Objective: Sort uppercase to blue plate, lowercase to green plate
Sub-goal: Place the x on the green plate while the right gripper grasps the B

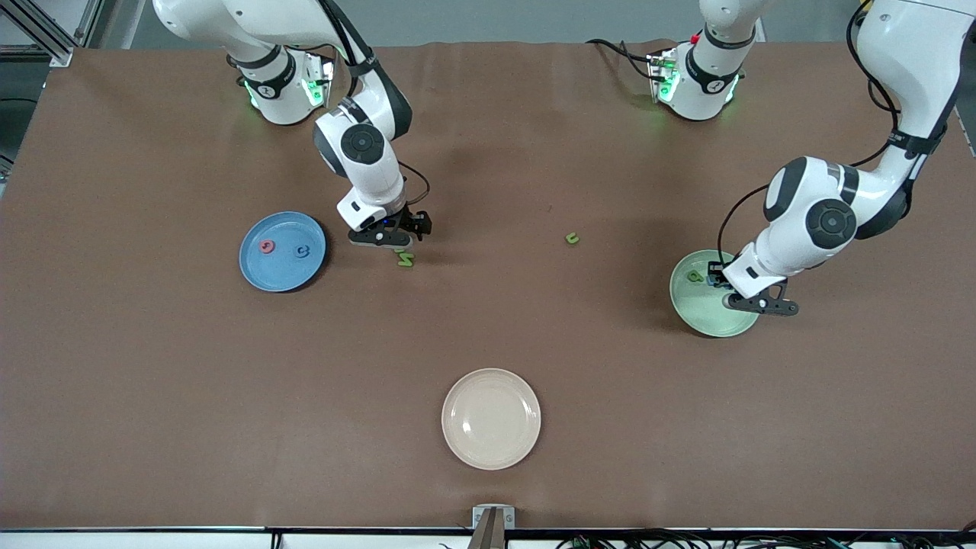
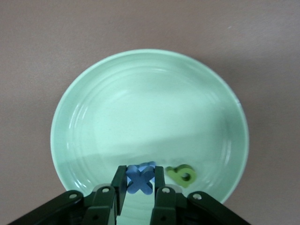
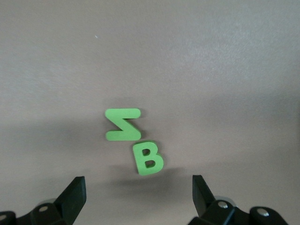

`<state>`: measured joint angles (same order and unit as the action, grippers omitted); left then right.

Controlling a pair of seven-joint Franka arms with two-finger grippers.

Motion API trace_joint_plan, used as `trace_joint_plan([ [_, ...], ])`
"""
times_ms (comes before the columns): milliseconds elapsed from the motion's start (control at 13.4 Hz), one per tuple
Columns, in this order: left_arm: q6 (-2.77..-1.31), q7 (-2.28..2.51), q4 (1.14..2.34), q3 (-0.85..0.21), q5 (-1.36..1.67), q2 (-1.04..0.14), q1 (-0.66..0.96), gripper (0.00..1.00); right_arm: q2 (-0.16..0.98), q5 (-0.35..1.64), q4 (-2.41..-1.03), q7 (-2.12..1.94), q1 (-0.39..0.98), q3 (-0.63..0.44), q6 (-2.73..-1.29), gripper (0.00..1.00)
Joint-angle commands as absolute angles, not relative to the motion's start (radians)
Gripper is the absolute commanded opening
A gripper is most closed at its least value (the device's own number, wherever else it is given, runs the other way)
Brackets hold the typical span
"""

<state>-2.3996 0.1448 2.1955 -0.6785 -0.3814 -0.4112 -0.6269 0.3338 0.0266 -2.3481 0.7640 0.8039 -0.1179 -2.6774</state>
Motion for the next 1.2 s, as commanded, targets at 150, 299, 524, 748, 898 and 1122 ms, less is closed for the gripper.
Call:
trace_joint_plan([
  [150,-2.402,0.149,2.151,-0.689,-0.532,-0.506,-0.678,0.08,0.35,0.029,-2.358,0.695,0.807,-0.121,-2.697,0.99],
  [299,-2.404,0.147,2.149,-0.689,-0.534,-0.509,-0.678,0.09,0.35,0.028,-2.358,0.663,0.804,-0.123,-2.697,0.97],
  [524,-2.404,0.149,2.135,-0.689,-0.551,-0.537,-0.676,0.14,0.351,0.026,-2.358,0.632,0.801,-0.124,-2.697,0.86],
  [748,-2.404,0.146,2.132,-0.689,-0.555,-0.537,-0.676,0.19,0.367,0.023,-2.355,0.582,0.799,-0.126,-2.709,0.83],
  [898,-2.402,0.147,2.126,-0.689,-0.555,-0.535,-0.676,0.19,0.385,0.023,-2.355,0.563,0.798,-0.126,-2.74,0.82],
  [1122,-2.402,0.146,2.122,-0.689,-0.555,-0.538,-0.675,0.21,0.396,0.021,-2.353,0.545,0.795,-0.127,-2.755,0.78],
])
